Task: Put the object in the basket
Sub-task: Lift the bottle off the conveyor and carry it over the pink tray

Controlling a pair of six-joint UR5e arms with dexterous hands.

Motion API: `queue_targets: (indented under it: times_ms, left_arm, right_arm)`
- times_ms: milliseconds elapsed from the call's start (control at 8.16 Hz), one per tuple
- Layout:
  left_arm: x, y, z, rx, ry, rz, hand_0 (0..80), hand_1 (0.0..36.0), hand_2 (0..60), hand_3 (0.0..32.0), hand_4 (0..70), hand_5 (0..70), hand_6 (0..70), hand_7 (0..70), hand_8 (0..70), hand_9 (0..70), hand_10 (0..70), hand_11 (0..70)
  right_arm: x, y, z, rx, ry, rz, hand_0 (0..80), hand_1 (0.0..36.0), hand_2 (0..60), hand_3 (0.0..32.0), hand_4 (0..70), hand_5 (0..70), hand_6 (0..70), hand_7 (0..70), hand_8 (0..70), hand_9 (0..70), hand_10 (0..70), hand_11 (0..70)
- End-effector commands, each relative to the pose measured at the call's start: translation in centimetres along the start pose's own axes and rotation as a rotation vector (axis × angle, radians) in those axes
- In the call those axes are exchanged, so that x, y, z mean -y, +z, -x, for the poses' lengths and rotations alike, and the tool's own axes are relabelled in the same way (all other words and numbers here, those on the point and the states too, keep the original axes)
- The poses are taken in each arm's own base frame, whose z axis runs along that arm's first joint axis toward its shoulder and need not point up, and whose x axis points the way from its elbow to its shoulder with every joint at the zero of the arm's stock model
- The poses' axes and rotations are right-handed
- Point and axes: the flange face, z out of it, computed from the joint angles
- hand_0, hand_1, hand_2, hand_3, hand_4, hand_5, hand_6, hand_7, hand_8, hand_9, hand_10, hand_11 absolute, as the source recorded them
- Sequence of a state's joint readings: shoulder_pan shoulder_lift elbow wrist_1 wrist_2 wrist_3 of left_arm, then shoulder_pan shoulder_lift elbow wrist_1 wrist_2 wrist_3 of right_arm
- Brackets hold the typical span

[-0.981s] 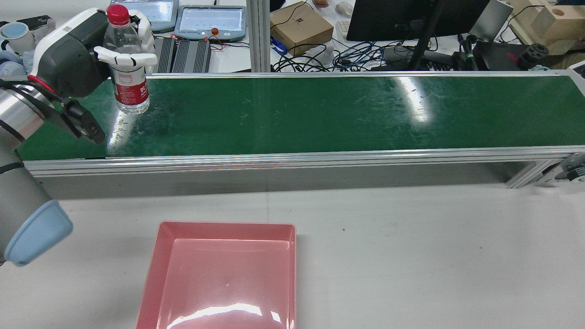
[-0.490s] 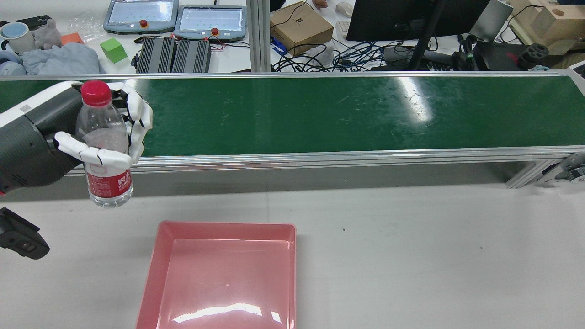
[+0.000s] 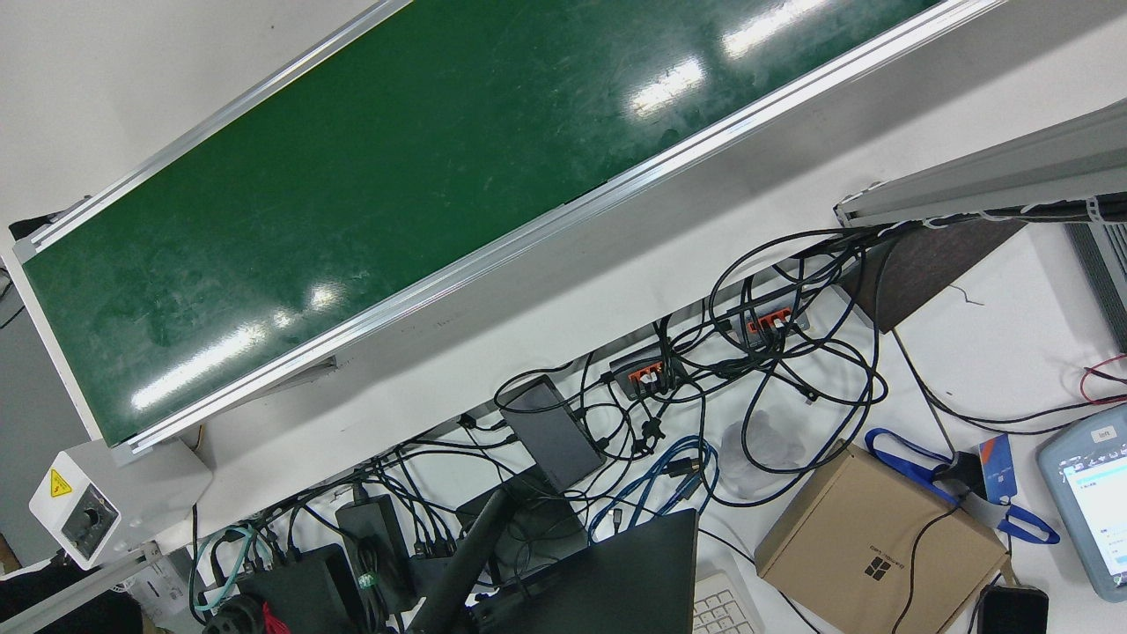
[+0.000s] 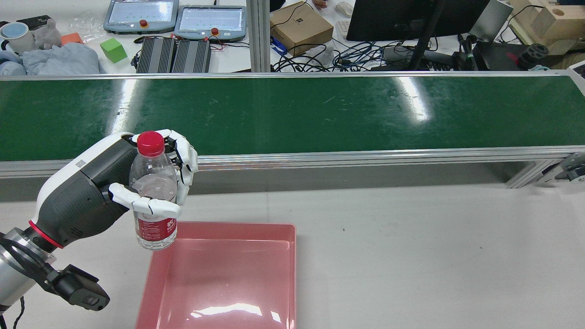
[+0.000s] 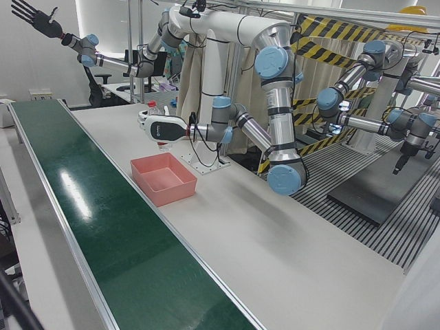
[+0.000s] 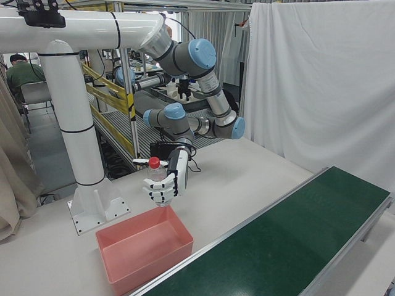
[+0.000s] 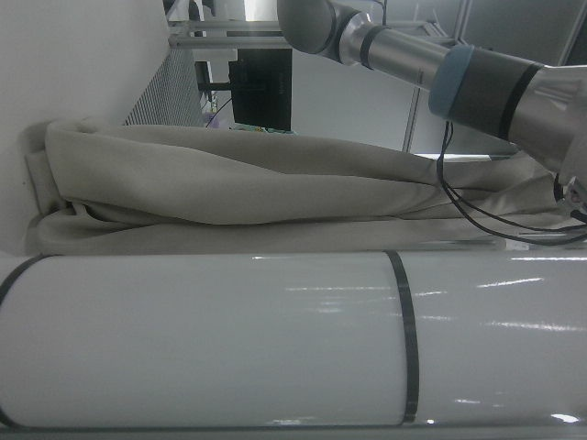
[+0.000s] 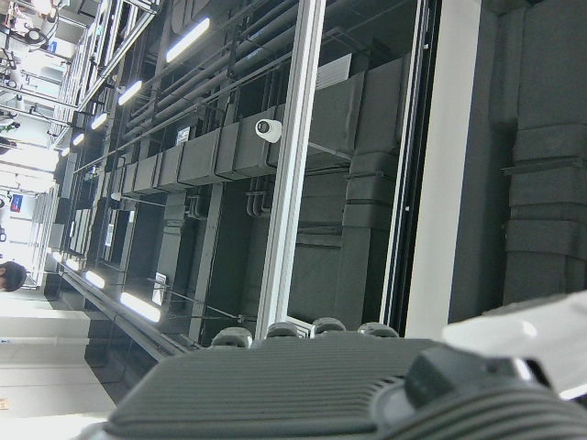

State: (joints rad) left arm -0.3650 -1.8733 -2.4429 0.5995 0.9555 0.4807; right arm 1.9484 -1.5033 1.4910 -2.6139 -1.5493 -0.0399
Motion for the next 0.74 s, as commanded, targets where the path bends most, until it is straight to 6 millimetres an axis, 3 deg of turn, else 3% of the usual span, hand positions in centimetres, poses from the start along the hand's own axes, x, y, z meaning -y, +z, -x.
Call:
queue_targets:
  times_ms: [0, 123, 368, 613]
  left_arm:
    - [-1.3, 0.0, 2.4, -0.067, -0.015, 0.001, 58.6, 14.3, 4.1, 0.0, 36.1, 44.9, 42.6, 40.4, 42.7, 50.3, 49.0, 70.0]
    - [-1.4, -0.1, 2.5, -0.074, -0.025, 0.006, 57.9, 12.8, 0.4, 0.0, 34.6, 43.0, 41.3, 39.3, 41.4, 49.1, 48.2, 68.9]
    - [-1.0, -0.3, 2.5, -0.08, -0.033, 0.016, 50.9, 8.8, 0.0, 0.0, 27.0, 28.0, 23.7, 25.2, 25.8, 33.0, 36.0, 51.7]
    - [0.5, -1.3, 2.5, -0.081, -0.057, 0.037, 46.1, 3.5, 0.0, 0.0, 20.9, 20.8, 11.9, 13.4, 13.4, 17.1, 23.7, 34.9]
  right_arm:
    - [0.0, 0.0, 0.1, 0.001, -0.001, 0.0, 0.0, 0.0, 0.0, 0.0, 0.0, 0.0, 0.0, 0.0, 0.0, 0.0, 0.0, 0.0]
    - [0.0, 0.0, 0.0, 0.0, 0.0, 0.0, 0.0, 0.0, 0.0, 0.0, 0.0, 0.0, 0.0, 0.0, 0.0, 0.0, 0.0, 0.0]
    - [0.0, 0.0, 0.1, 0.001, -0.001, 0.0, 0.0, 0.0, 0.0, 0.0, 0.0, 0.0, 0.0, 0.0, 0.0, 0.0, 0.0, 0.0]
    - [0.0, 0.0, 0.1, 0.001, -0.001, 0.0, 0.0, 0.0, 0.0, 0.0, 0.0, 0.0, 0.0, 0.0, 0.0, 0.0, 0.0, 0.0]
